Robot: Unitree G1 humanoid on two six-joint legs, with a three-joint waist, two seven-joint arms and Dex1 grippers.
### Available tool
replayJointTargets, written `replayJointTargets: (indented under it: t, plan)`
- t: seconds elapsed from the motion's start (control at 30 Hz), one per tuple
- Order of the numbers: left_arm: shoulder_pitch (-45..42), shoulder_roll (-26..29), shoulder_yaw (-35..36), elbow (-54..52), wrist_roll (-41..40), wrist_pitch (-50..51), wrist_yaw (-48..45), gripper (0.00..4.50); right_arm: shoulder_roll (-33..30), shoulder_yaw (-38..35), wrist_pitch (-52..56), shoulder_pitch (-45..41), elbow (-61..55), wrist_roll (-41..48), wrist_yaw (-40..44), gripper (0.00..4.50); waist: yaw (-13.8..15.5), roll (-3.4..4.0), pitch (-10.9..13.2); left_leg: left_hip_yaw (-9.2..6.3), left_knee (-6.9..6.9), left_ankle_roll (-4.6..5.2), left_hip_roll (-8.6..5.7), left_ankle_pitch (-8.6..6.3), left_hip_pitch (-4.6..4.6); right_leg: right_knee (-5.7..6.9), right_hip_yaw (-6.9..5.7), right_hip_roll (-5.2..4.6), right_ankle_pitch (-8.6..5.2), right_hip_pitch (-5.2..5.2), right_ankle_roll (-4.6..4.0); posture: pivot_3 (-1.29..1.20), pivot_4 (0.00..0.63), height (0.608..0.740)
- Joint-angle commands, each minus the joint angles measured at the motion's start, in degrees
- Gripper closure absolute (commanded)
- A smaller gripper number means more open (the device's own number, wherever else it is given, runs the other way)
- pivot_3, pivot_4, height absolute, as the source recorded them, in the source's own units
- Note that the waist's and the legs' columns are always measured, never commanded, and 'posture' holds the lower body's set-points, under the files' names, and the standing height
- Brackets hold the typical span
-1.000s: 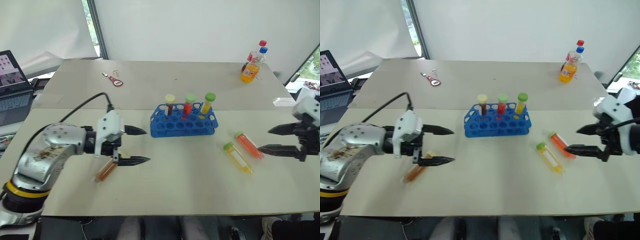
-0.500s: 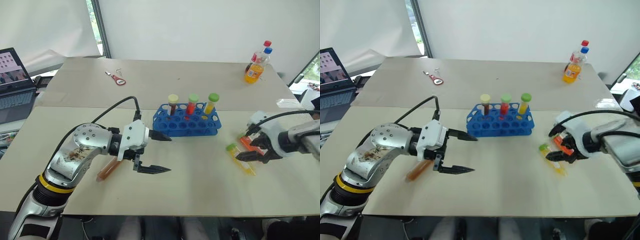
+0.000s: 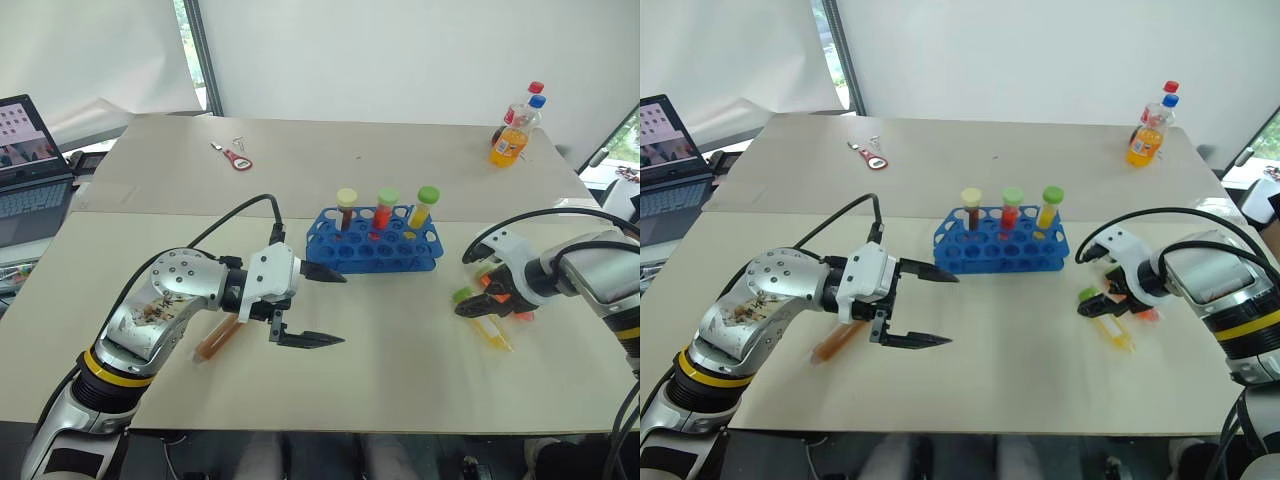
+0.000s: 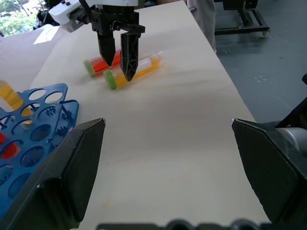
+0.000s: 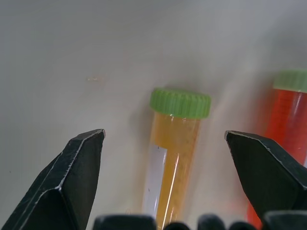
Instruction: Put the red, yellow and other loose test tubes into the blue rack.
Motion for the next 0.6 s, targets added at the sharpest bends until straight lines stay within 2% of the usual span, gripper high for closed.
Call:
replayJointTargets:
  t: [0.03, 0.17, 0.2, 0.37, 0.47, 0.5, 0.6]
  plan:
    - [-0.35, -0.41, 0.41, -1.47, 0.20, -0.82, 0.44, 0.01, 0.23, -0.37, 1.66, -0.97, -1.53, -0.46, -0.95, 0.04, -0.11, 0.00, 0.00, 0.00, 0.00, 0.00, 0.00, 0.00, 0.00, 0.01, 0.00, 0.00, 0.00, 0.00, 0.00, 0.00, 0.150, 0.740]
    - [-0.04, -0.85, -0.01, -2.03, 0.46, -0.61, 0.98, 0.01, 2.18, -0.90, 2.38, -0.06, -0.72, -0.42, -2.65, 0.04, -0.24, 0.00, 0.00, -0.03, 0.00, 0.00, 0.00, 0.00, 0.01, 0.02, -0.01, 0.01, 0.00, 0.00, 0.00, 0.00, 0.150, 0.740]
    - [0.06, -0.76, 0.02, -2.05, 0.51, -0.58, 0.94, 0.00, 2.48, -1.04, 2.51, -0.12, -0.68, -0.31, -2.88, 0.58, -0.24, 0.00, 0.00, -0.03, 0.00, 0.00, 0.00, 0.00, 0.01, 0.02, -0.02, 0.01, 0.00, 0.00, 0.00, 0.00, 0.150, 0.740]
    - [0.17, -0.23, 0.38, -1.39, 1.20, -1.00, 0.36, 0.00, 2.45, -0.53, 3.28, 0.33, -0.78, -0.06, -3.14, 2.16, -0.22, 0.00, 0.00, -0.04, -0.01, 0.00, 0.00, 0.00, 0.00, 0.01, -0.03, 0.01, 0.00, 0.00, 0.00, 0.00, 0.150, 0.740]
    - [0.22, -0.08, 0.33, -1.05, 1.64, -1.43, 0.06, 0.00, 2.38, -0.12, 3.50, 0.53, -0.90, 0.12, -3.04, 3.31, -0.18, 0.00, 0.00, -0.04, 0.00, 0.00, 0.00, 0.00, -0.01, 0.01, -0.04, 0.00, 0.00, 0.00, 0.00, 0.00, 0.150, 0.740]
    - [0.27, -0.08, 0.28, -0.98, 1.75, -1.53, 0.04, 0.00, 2.34, 0.10, 3.25, 0.68, -0.94, 0.00, -3.05, 3.56, -0.19, 0.00, 0.00, -0.04, 0.00, 0.00, 0.00, 0.00, 0.00, 0.01, -0.04, 0.00, 0.00, 0.01, 0.00, 0.00, 0.150, 0.740]
    - [0.39, -0.06, 0.28, -0.83, 2.01, -1.70, -0.16, 0.00, 2.47, 0.11, 3.25, 0.88, -1.06, -0.05, -3.25, 3.57, -0.19, 0.00, 0.00, -0.05, 0.00, 0.00, 0.00, 0.00, 0.00, 0.01, -0.06, 0.01, 0.00, 0.02, 0.00, 0.00, 0.150, 0.740]
